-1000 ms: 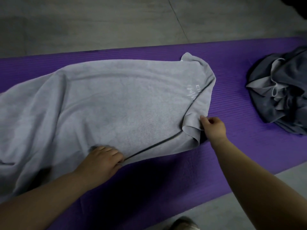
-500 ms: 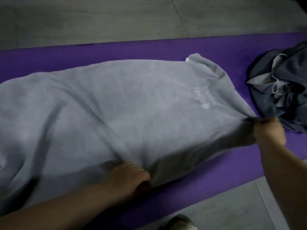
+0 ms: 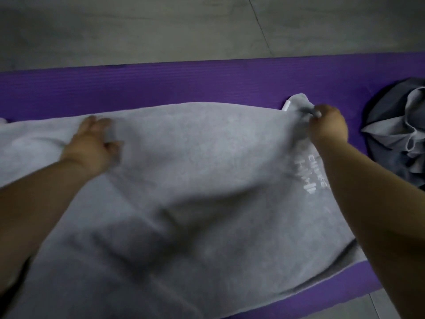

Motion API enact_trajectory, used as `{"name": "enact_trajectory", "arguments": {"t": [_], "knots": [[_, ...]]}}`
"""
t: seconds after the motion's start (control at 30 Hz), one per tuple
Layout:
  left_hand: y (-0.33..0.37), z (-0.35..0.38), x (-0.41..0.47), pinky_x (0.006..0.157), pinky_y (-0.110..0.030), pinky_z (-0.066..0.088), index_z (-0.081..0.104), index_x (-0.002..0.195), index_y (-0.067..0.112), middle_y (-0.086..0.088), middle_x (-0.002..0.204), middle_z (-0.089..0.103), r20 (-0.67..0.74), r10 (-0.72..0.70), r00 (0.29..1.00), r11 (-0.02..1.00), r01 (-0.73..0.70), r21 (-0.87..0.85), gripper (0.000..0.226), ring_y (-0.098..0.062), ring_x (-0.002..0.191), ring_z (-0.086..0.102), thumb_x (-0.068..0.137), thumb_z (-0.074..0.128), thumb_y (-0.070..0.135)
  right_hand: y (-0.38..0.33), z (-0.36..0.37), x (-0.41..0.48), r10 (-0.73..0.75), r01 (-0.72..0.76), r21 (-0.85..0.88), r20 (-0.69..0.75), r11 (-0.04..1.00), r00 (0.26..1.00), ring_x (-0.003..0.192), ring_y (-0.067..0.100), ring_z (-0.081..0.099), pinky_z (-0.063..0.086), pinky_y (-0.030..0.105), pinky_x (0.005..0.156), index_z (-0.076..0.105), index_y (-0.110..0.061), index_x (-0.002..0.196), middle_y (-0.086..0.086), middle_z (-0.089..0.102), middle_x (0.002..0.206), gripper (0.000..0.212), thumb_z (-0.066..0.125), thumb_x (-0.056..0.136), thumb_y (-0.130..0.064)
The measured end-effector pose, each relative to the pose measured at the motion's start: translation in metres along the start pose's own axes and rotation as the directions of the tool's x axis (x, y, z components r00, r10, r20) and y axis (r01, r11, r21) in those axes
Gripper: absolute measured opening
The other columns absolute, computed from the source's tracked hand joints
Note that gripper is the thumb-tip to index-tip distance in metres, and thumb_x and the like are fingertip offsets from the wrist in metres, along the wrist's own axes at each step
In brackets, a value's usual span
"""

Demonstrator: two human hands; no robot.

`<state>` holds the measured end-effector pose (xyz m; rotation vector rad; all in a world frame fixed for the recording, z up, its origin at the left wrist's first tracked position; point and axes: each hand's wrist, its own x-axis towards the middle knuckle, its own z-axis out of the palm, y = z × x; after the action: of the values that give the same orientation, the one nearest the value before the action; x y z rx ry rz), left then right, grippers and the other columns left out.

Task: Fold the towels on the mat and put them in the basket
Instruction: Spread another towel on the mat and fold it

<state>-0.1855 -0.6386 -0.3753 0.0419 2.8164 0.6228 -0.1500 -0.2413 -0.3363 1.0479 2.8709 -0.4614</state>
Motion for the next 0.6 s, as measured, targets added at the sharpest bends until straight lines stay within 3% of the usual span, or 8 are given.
{"name": "enact_trajectory", "arguments": {"t": [0.07, 0.13, 0.2, 0.27, 0.33, 0.4, 0.5, 0.6], "knots": [[-0.004, 0.0, 0.011, 0.108, -0.048, 0.027, 0.027, 0.141, 0.0, -0.026, 0.142, 0.033, -0.013, -0.122, 0.993, 0.993, 0.122, -0.005, 0.058, -0.043, 0.13, 0.032, 0.089, 0.052, 0.008, -0.024, 0.009, 0.018, -0.035, 0.029, 0.11, 0.05, 0.994, 0.998, 0.124, 0.033, 0.044, 0.035, 0.034, 0.098, 0.039, -0.01, 0.136, 0.018, 0.047, 0.135, 0.041, 0.036, 0.095, -0.013], [-0.01, 0.005, 0.014, 0.105, -0.051, 0.031, 0.021, 0.144, 0.006, -0.025, 0.141, 0.035, -0.003, -0.19, 0.982, 0.982, 0.19, 0.001, 0.062, -0.044, 0.127, 0.036, 0.09, 0.051, 0.011, -0.038, 0.016, 0.03, 0.017, -0.029, 0.161, 0.077, 0.987, 0.997, 0.126, 0.031, 0.042, 0.033, 0.032, 0.1, 0.027, -0.014, 0.143, 0.017, 0.046, 0.136, 0.048, 0.037, 0.096, -0.016], [-0.02, 0.007, 0.018, 0.103, -0.052, 0.035, 0.025, 0.143, 0.007, -0.027, 0.139, 0.036, -0.008, -0.223, 0.975, 0.97, 0.222, -0.102, 0.061, -0.045, 0.123, 0.04, 0.09, 0.053, 0.01, -0.038, 0.021, 0.039, 0.08, -0.1, 0.157, 0.126, 0.982, 0.989, 0.128, 0.032, 0.041, 0.032, 0.034, 0.102, 0.023, -0.015, 0.144, 0.017, 0.044, 0.138, 0.051, 0.04, 0.096, -0.017], [-0.027, 0.008, 0.021, 0.102, -0.051, 0.037, 0.037, 0.136, 0.006, -0.029, 0.134, 0.041, -0.025, -0.235, 0.972, 0.968, 0.232, -0.095, 0.053, -0.046, 0.117, 0.045, 0.088, 0.057, 0.012, -0.03, 0.024, 0.047, 0.079, -0.095, 0.116, 0.139, 0.989, 0.987, 0.125, 0.034, 0.043, 0.035, 0.036, 0.101, 0.037, -0.012, 0.137, 0.017, 0.048, 0.135, 0.044, 0.044, 0.094, -0.018], [-0.029, 0.01, 0.024, 0.102, -0.045, 0.037, 0.047, 0.128, 0.004, -0.028, 0.127, 0.049, -0.018, -0.226, 0.974, 0.973, 0.226, 0.034, 0.042, -0.044, 0.113, 0.049, 0.088, 0.056, 0.013, -0.023, 0.028, 0.05, 0.054, -0.059, 0.047, 0.107, 0.997, 0.993, 0.121, 0.034, 0.048, 0.038, 0.037, 0.098, 0.053, -0.011, 0.125, 0.017, 0.054, 0.129, 0.034, 0.046, 0.093, -0.02], [-0.024, 0.013, 0.027, 0.095, -0.044, 0.04, 0.056, 0.116, 0.002, -0.028, 0.117, 0.056, -0.04, -0.216, 0.975, 0.971, 0.219, 0.1, 0.029, -0.044, 0.108, 0.052, 0.09, 0.051, 0.014, -0.018, 0.029, 0.051, 0.051, -0.051, 0.018, 0.03, 0.999, 0.998, 0.119, 0.035, 0.049, 0.039, 0.038, 0.096, 0.057, -0.01, 0.12, 0.019, 0.056, 0.126, 0.032, 0.044, 0.093, -0.022], [-0.018, 0.009, 0.031, 0.089, -0.045, 0.042, 0.062, 0.103, -0.002, -0.031, 0.111, 0.059, -0.099, -0.162, 0.982, 0.973, 0.176, 0.149, 0.025, -0.045, 0.104, 0.053, 0.092, 0.048, 0.017, -0.015, 0.018, 0.06, 0.132, -0.084, 0.247, -0.185, 0.965, 0.974, 0.114, 0.031, 0.053, 0.04, 0.033, 0.09, 0.058, -0.006, 0.114, 0.017, 0.059, 0.121, 0.033, 0.039, 0.094, -0.022], [-0.01, 0.0, 0.032, 0.093, -0.037, 0.041, 0.063, 0.105, -0.001, -0.026, 0.114, 0.06, -0.174, -0.151, 0.973, 0.988, 0.153, -0.003, 0.029, -0.037, 0.108, 0.055, 0.089, 0.051, 0.021, -0.017, 0.004, 0.078, 0.268, -0.076, 0.599, -0.238, 0.797, 0.933, 0.097, 0.016, 0.053, 0.043, 0.022, 0.084, 0.053, -0.018, 0.097, 0.004, 0.058, 0.097, 0.016, 0.038, 0.092, -0.017]]}}
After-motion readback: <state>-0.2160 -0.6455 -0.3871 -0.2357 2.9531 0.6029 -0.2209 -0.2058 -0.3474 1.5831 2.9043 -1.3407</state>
